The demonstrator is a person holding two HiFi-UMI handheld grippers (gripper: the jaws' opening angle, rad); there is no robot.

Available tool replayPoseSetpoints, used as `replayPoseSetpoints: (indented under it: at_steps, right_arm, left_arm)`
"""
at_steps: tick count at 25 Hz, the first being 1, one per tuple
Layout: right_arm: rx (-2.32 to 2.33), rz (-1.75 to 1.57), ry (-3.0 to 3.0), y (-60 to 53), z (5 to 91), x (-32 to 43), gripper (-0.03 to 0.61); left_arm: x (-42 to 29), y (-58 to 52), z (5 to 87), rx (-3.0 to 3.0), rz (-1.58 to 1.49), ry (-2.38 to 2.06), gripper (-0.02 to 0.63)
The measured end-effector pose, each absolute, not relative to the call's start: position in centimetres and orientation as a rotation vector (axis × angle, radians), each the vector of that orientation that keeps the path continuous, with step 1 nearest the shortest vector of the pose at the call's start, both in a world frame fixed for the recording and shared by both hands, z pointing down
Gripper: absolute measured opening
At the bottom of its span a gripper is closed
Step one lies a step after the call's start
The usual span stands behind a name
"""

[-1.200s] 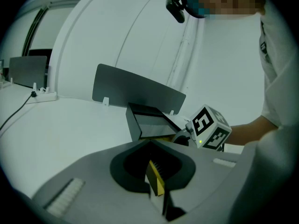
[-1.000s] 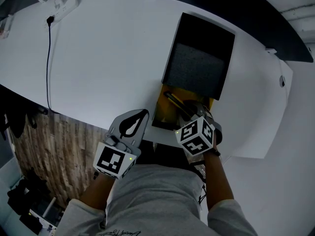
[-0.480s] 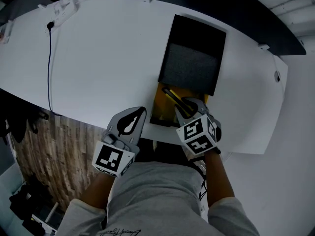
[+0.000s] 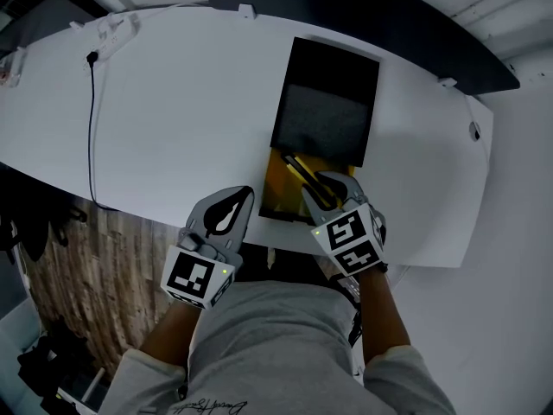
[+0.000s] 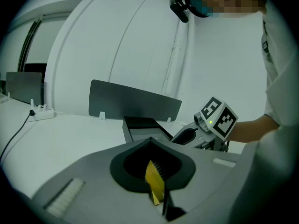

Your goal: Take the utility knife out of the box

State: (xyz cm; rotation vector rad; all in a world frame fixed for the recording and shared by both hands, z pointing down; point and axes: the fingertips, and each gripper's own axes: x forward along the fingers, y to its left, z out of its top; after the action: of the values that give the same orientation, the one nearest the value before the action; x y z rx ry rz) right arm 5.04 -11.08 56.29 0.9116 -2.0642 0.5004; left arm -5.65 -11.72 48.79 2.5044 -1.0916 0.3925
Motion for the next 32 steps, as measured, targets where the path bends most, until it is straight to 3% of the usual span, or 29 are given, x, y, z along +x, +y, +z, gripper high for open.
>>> replayPoseSetpoints:
  at_steps: [32]
  right_arm:
    - [1.093,0.459,-2.313,-9.6,44.4,6.2,0.13]
  left_arm:
    - [-3.5,-10.9,41.4,2.625,0.312,-1.134,0.0]
